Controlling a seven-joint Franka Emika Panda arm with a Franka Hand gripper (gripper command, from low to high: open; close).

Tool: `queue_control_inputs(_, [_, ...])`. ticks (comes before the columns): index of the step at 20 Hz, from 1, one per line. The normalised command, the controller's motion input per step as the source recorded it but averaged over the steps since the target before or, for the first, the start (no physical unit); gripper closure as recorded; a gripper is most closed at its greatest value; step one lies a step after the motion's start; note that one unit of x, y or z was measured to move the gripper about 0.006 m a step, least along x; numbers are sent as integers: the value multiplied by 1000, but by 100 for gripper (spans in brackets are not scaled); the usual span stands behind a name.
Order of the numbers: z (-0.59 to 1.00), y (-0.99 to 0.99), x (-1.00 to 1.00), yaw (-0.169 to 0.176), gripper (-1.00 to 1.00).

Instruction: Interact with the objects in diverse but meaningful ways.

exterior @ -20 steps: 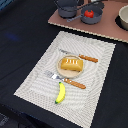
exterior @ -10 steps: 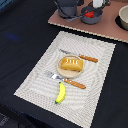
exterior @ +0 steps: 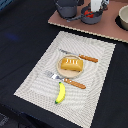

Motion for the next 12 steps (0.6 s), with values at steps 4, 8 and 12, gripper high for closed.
queue_control_inputs(4, [596, 464, 291, 0, -100])
queue_control_inputs(8, [768, 483, 240, 0, -100])
queue_control_inputs(12, [931, 428, 118, -5, -100])
